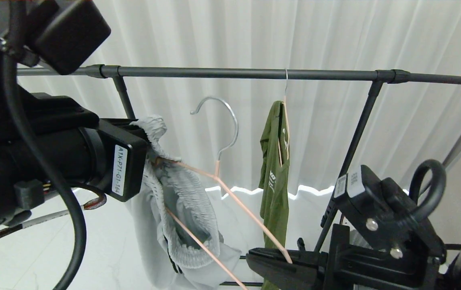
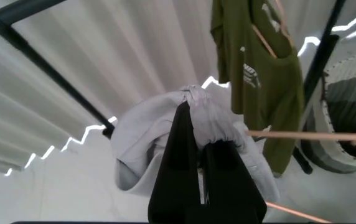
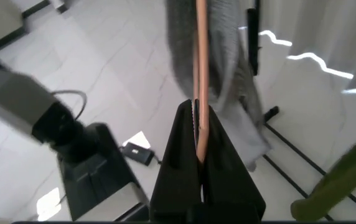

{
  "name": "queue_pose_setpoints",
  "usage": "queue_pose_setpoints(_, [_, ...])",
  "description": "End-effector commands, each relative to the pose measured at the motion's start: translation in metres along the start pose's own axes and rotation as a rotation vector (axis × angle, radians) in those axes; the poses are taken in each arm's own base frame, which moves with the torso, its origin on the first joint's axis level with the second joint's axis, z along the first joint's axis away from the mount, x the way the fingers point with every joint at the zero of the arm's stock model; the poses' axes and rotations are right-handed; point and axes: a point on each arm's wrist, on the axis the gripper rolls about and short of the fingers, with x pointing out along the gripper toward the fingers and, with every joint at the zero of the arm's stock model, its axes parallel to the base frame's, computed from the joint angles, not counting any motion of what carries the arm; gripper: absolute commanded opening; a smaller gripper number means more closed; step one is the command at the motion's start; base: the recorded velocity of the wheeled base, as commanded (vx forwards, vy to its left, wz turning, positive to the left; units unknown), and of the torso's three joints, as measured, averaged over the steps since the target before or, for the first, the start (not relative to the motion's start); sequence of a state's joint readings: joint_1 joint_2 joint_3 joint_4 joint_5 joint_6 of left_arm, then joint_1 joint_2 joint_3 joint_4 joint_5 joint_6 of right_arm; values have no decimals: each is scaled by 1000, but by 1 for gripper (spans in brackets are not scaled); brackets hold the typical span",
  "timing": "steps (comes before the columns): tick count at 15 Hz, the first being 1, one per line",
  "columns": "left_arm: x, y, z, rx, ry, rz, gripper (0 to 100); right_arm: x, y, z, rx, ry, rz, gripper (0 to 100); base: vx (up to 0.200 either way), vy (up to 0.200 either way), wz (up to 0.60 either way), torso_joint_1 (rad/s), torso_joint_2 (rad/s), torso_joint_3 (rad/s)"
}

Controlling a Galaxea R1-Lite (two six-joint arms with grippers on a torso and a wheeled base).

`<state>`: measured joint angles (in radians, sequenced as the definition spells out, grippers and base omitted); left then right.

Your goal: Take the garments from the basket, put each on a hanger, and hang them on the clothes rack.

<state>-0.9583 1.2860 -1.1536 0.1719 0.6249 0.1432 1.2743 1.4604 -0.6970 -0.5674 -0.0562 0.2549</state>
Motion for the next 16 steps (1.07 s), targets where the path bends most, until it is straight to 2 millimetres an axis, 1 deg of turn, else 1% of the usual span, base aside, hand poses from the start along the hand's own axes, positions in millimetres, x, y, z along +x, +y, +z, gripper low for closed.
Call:
queue_pose_setpoints(1, [4,8,-2,-6,16,44,0,-12,-2,-5,-19,9,9,0,0,0,0,0,0,0])
queue_pose_setpoints(2, [9,16,-4,-8,33,86,0,-21,-2,-6,-20,1,11,0,0,0,0,0,0,0])
queue_pose_setpoints(4, [11,19,-5,-6,38,90,0,-33,-3,-4,-18,-26,13,0,0,0,0,0,0,0])
queue_pose_setpoints(8, [13,16,-7,1,46,72,0,-39,-2,2,-21,-55,20,0,0,0,0,0,0,0])
queue_pose_setpoints(10, [10,14,-7,2,35,40,0,-35,-1,5,-21,-61,21,0,0,0,0,0,0,0])
queue_pose_setpoints(14, [-4,-3,-1,13,-22,-109,0,-16,-1,0,-22,-12,46,0,0,0,0,0,0,0])
queue_pose_setpoints(16, [-9,-9,3,17,-49,-173,0,-2,-2,0,-18,4,39,0,0,0,0,0,0,0])
